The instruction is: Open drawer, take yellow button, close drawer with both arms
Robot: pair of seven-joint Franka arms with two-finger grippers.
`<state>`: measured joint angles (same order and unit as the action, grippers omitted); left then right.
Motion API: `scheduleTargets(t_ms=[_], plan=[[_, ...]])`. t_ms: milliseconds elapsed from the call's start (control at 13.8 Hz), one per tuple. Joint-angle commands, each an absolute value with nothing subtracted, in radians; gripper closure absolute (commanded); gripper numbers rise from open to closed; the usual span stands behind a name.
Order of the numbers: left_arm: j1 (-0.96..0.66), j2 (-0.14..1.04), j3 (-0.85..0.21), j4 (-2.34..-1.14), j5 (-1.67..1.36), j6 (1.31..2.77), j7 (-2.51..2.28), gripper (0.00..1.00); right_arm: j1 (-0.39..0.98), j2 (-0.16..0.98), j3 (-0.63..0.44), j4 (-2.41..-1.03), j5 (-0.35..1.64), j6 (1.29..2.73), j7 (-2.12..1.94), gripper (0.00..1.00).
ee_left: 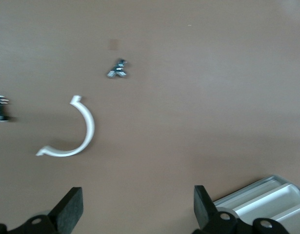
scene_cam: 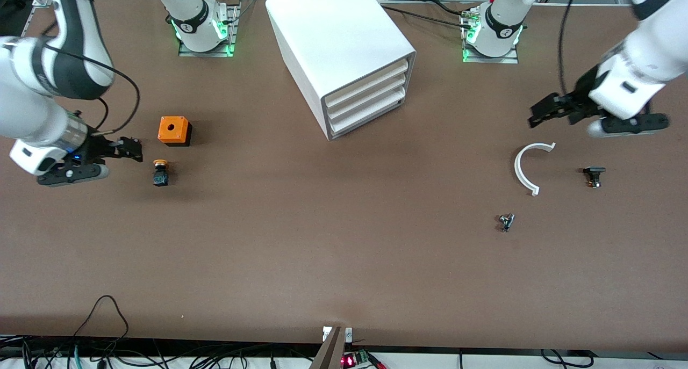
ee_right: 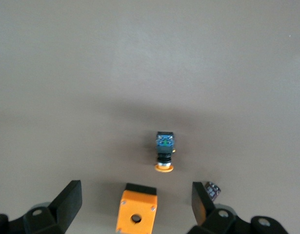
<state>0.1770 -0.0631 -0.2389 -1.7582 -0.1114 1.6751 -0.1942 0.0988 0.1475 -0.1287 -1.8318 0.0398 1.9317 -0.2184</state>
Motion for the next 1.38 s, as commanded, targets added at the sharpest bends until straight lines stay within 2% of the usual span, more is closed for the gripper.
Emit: scheduleTargets(t_ms=[0,291,436,726,944,1090,1308], plan=[[0.157,-0.075,-0.236,-1.691,-0.019,1.588,-0.176,0.00,0.116,0.173,-0.127,-1.705,0.058,1.827,-0.132,0.00],[0.156,-0.069,-0.239,-1.678,-0.012,1.553,-0.181,0.00,0.152,0.173,-0.124,-1.498,0.040,1.595,-0.094,0.00],[0.163,-0.057,-0.238,-1.674,-0.011,1.554,-0.172,0.00,0.152,0.173,-0.127,-1.427,0.038,1.531,-0.094,0.00],[0.155,-0.046,-0.250,-1.652,0.024,1.559,-0.166,0.00,0.089,0.169,-0.126,-1.460,-0.050,1.539,-0.091,0.00],[0.155,-0.015,-0.250,-1.621,0.023,1.559,-0.164,0.00,0.041,0.157,-0.112,-1.496,-0.043,1.537,-0.084,0.00],[0.156,-0.015,-0.249,-1.621,0.017,1.559,-0.164,0.00,-0.001,0.118,-0.014,-1.523,-0.054,1.548,-0.021,0.00],[0.156,-0.015,-0.250,-1.621,0.012,1.559,-0.166,0.00,-0.012,0.110,0.012,-1.532,-0.057,1.529,0.115,0.00]])
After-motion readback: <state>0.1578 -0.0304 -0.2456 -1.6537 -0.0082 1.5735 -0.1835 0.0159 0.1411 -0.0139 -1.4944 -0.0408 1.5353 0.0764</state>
